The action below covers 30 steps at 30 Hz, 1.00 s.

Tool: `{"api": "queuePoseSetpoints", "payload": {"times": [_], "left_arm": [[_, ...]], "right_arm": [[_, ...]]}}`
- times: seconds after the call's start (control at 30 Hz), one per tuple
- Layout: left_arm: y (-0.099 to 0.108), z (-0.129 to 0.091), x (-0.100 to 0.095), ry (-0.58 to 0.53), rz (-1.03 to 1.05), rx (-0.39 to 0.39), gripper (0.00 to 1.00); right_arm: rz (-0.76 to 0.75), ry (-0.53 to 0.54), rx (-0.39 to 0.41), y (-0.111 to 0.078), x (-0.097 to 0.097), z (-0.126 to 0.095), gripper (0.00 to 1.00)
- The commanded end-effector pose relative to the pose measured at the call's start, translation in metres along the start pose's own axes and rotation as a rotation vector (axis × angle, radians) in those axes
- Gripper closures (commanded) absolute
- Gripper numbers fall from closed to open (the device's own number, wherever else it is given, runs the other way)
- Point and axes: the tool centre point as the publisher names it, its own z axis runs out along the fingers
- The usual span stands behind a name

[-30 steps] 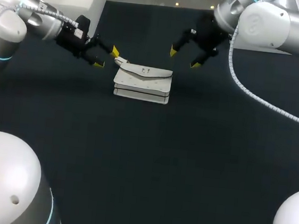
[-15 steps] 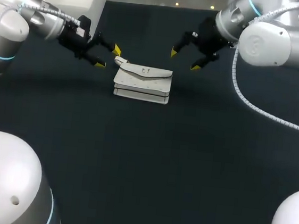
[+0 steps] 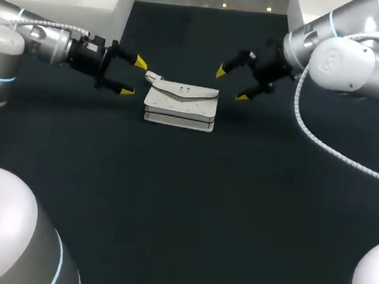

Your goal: Pick up the bag, open it, inspect its contents, close it, and place it on the opposite side

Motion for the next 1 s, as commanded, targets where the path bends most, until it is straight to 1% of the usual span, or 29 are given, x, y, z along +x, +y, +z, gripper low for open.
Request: {"api": "queuePoseSetpoints", "payload": {"times": [0.03, 0.07, 0.1, 0.13, 0.17, 0.2, 0.23, 0.27, 0.33, 0.37, 0.43, 0.57, 0.67, 0.73, 0.83, 1.0], "left_arm": [[-0.018, 0.010, -0.011, 0.071, -0.027, -0.134, 0.00], [-0.017, 0.012, -0.012, 0.067, -0.029, -0.138, 0.00], [-0.017, 0.014, -0.013, 0.065, -0.029, -0.152, 0.00], [-0.016, 0.017, -0.014, 0.063, -0.028, -0.157, 0.00], [-0.015, 0.018, -0.014, 0.055, -0.022, -0.158, 0.00], [-0.015, 0.021, -0.014, 0.052, -0.015, -0.162, 0.00], [-0.015, 0.023, -0.015, 0.049, -0.002, -0.161, 0.00], [-0.015, 0.025, -0.015, 0.046, -0.001, -0.159, 0.00], [-0.016, 0.028, -0.015, 0.056, 0.005, -0.160, 0.00], [-0.017, 0.030, -0.015, 0.057, 0.006, -0.160, 0.02], [-0.017, 0.032, -0.015, 0.065, 0.006, -0.166, 0.06], [-0.016, 0.037, -0.013, 0.071, 0.012, -0.172, 0.11], [-0.015, 0.039, -0.012, 0.074, 0.018, -0.173, 0.19], [-0.015, 0.040, -0.011, 0.075, 0.019, -0.172, 0.25], [-0.014, 0.042, -0.012, 0.075, 0.023, -0.171, 0.29], [-0.013, 0.045, -0.014, 0.075, 0.025, -0.170, 0.30]], "right_arm": [[0.014, 0.042, 0.085, 0.012, -0.007, 0.012, 0.00], [0.020, 0.049, 0.090, 0.012, -0.008, 0.014, 0.00], [0.020, 0.056, 0.097, 0.011, -0.009, 0.016, 0.05], [0.021, 0.065, 0.104, 0.011, -0.009, 0.018, 0.07], [0.023, 0.072, 0.106, 0.010, -0.010, 0.019, 0.12], [0.022, 0.074, 0.108, 0.010, -0.010, 0.021, 0.20], [0.019, 0.089, 0.116, 0.010, -0.011, 0.023, 0.37], [0.018, 0.101, 0.121, 0.010, -0.012, 0.025, 0.44], [0.004, 0.121, 0.126, 0.009, -0.012, 0.027, 0.40], [0.000, 0.130, 0.130, 0.009, -0.013, 0.028, 0.36], [-0.014, 0.142, 0.137, 0.008, -0.014, 0.031, 0.35], [-0.040, 0.171, 0.155, 0.006, -0.016, 0.035, 0.30], [-0.059, 0.190, 0.161, 0.005, -0.017, 0.038, 0.26], [-0.068, 0.206, 0.163, 0.005, -0.017, 0.039, 0.26], [-0.067, 0.219, 0.167, 0.005, -0.015, 0.041, 0.27], [-0.068, 0.249, 0.178, 0.003, -0.012, 0.044, 0.34]]}}
